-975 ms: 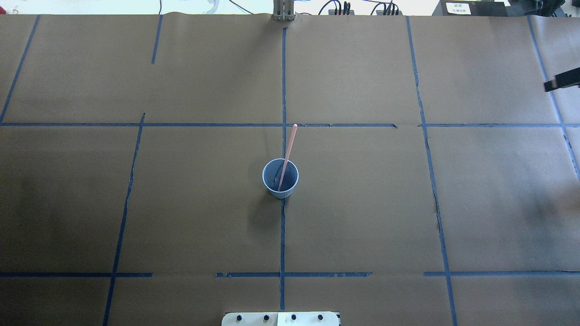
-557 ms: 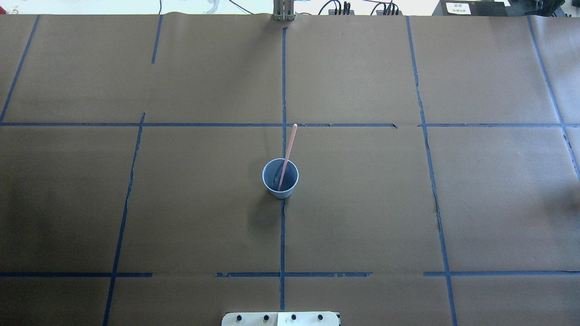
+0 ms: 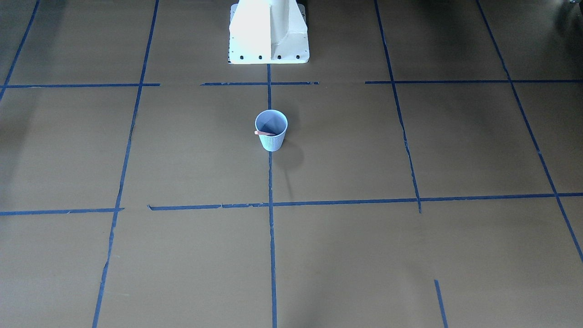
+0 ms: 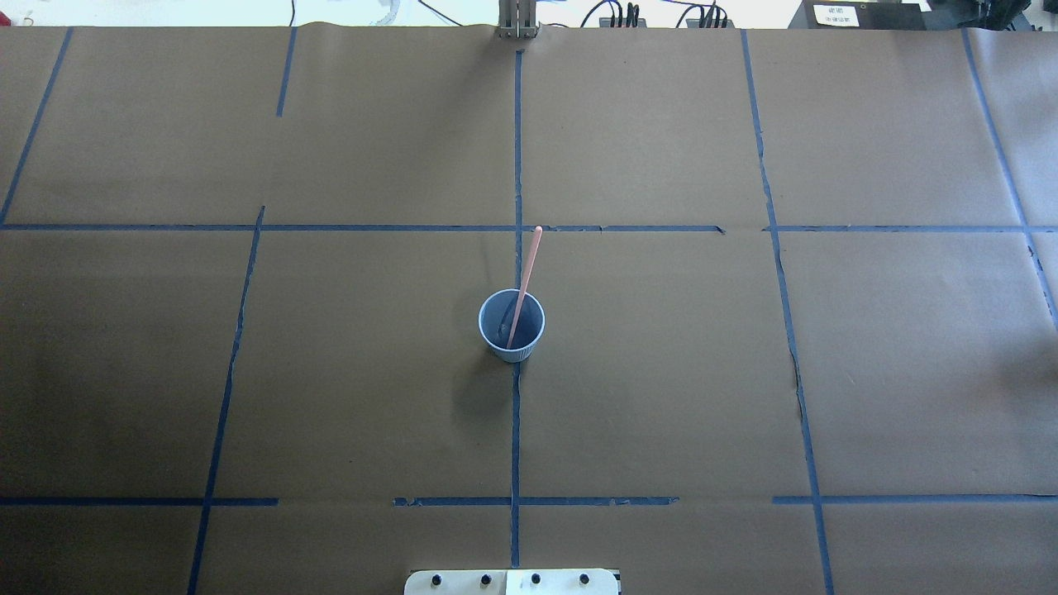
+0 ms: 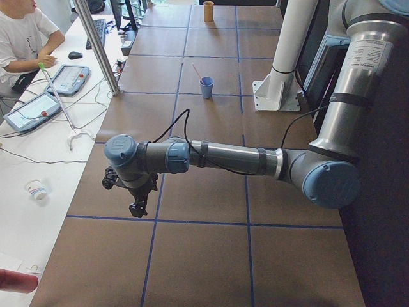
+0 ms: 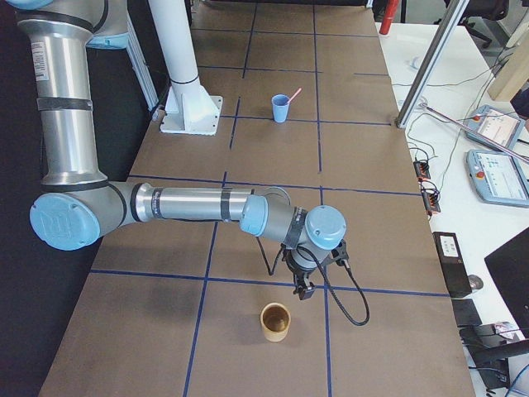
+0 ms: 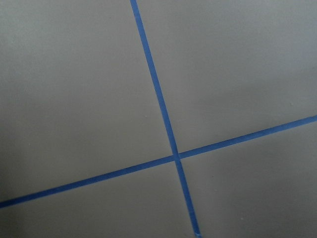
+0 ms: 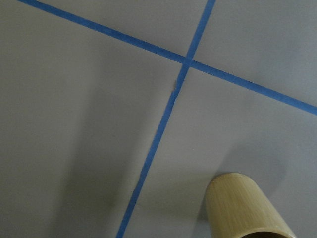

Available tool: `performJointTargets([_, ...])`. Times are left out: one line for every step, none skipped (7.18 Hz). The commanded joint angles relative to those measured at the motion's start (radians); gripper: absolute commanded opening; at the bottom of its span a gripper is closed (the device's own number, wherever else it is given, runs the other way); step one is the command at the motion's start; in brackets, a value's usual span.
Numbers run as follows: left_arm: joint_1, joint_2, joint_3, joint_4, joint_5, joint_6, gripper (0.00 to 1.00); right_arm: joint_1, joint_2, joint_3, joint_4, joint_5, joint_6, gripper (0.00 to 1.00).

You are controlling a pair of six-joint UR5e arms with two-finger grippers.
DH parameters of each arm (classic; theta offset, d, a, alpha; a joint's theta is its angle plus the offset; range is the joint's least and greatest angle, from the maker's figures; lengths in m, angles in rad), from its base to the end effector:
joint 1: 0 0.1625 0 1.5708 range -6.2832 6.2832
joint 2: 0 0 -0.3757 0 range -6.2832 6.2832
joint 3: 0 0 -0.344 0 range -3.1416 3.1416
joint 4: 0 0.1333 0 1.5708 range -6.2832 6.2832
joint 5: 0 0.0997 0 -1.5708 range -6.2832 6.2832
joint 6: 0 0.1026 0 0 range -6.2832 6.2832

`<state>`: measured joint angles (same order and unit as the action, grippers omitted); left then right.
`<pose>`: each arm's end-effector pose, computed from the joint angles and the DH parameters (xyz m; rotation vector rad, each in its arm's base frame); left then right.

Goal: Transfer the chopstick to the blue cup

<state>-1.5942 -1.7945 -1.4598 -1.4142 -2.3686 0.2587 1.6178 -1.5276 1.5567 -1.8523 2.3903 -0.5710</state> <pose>-0.0720 -0.5201 0.5661 0.0711 0.7971 0.2051 0.0789 -0.4359 0.6206 0.0212 -0.8542 -0.3886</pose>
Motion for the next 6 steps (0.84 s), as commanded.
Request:
performJointTargets([0.003,0.023,-0.06,0.015,0.011,0.001,1.0,-0.007,0.003,-0.012,0.007,0.03,0.002,1.0])
performJointTargets([0.005,0.024,-0.053,0.012,0.015,-0.001,1.0,-0.009,0.0,-0.012,0.019,0.03,0.005,1.0])
performJointTargets([0.008,0.027,-0.066,0.008,0.012,-0.006,1.0,-0.007,-0.011,-0.006,0.019,0.038,0.01,1.0])
performJointTargets([0.008,0.05,-0.097,0.003,0.012,-0.006,1.0,-0.009,-0.016,-0.01,0.022,0.035,0.007,1.0])
performJointTargets([0.008,0.053,-0.134,0.003,0.003,-0.013,1.0,-0.021,-0.013,-0.014,0.022,0.027,0.008,1.0])
performJointTargets([0.011,0.084,-0.146,0.0,0.002,-0.01,1.0,-0.021,-0.014,-0.021,0.022,0.026,0.01,1.0])
